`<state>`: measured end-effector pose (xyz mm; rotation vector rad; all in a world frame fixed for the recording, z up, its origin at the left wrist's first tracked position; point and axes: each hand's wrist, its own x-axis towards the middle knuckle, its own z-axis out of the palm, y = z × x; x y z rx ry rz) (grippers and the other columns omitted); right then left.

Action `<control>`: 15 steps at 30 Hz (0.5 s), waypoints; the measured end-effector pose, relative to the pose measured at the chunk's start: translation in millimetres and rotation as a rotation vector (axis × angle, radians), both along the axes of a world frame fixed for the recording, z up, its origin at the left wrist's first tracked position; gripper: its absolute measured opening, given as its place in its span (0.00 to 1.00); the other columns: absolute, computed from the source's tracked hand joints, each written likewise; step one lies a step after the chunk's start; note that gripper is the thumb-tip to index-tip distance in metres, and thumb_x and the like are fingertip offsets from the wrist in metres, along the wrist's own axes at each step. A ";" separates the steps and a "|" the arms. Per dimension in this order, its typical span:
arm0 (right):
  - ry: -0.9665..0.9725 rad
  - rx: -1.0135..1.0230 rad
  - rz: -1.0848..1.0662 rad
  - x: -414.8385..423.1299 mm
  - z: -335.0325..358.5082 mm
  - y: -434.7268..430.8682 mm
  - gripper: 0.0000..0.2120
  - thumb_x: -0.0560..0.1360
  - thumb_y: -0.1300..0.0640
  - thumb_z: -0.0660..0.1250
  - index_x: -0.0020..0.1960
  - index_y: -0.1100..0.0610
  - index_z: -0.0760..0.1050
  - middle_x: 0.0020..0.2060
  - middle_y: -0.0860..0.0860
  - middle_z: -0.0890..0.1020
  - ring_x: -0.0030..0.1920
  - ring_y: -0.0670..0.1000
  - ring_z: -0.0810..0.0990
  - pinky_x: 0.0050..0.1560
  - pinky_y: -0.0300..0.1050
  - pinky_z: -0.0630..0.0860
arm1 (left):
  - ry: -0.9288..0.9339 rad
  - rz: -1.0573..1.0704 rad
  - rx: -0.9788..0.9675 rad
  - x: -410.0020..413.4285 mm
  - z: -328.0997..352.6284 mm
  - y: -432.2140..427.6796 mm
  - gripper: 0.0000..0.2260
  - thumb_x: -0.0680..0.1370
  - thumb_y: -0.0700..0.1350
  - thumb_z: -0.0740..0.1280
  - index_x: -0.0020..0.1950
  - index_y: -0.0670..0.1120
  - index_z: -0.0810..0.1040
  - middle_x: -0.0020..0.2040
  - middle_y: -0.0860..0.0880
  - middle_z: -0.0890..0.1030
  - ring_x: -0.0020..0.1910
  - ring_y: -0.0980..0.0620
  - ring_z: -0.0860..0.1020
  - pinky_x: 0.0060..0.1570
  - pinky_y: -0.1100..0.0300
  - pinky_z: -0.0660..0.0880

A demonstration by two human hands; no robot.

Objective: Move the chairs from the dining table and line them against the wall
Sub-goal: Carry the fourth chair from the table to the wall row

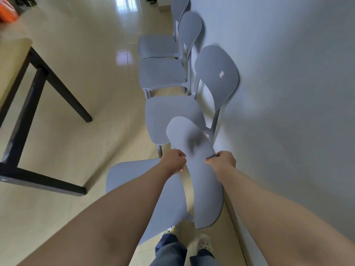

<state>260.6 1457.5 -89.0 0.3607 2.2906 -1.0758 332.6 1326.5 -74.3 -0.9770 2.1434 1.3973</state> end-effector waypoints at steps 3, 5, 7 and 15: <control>0.017 0.047 -0.050 -12.3 3.6 20.6 0.05 0.73 0.62 0.67 0.38 0.61 0.75 0.37 0.55 0.77 0.42 0.56 0.75 0.44 0.40 0.70 | 0.002 0.046 0.025 -3.7 3.2 14.6 0.09 0.79 0.37 0.55 0.48 0.47 0.73 0.48 0.43 0.78 0.46 0.45 0.76 0.45 0.58 0.73; 0.047 0.060 -0.102 -24.5 7.7 38.5 0.07 0.73 0.62 0.68 0.49 0.65 0.79 0.44 0.59 0.79 0.44 0.58 0.78 0.47 0.43 0.73 | 0.010 0.059 0.056 -7.4 5.3 28.8 0.10 0.79 0.37 0.55 0.54 0.45 0.74 0.48 0.43 0.78 0.47 0.46 0.76 0.41 0.60 0.73; 0.071 0.069 -0.139 -35.9 11.2 62.3 0.11 0.73 0.62 0.69 0.54 0.67 0.79 0.50 0.61 0.81 0.49 0.59 0.80 0.50 0.45 0.75 | 0.021 0.055 0.062 -13.9 4.6 47.1 0.14 0.78 0.37 0.56 0.60 0.42 0.76 0.47 0.43 0.78 0.47 0.45 0.76 0.43 0.59 0.74; 0.171 0.060 -0.251 -72.1 23.8 140.9 0.11 0.74 0.64 0.68 0.53 0.69 0.79 0.55 0.65 0.82 0.54 0.61 0.81 0.57 0.50 0.76 | 0.008 0.023 0.049 -43.3 5.5 116.7 0.14 0.80 0.38 0.57 0.63 0.41 0.75 0.53 0.39 0.81 0.56 0.42 0.80 0.48 0.55 0.76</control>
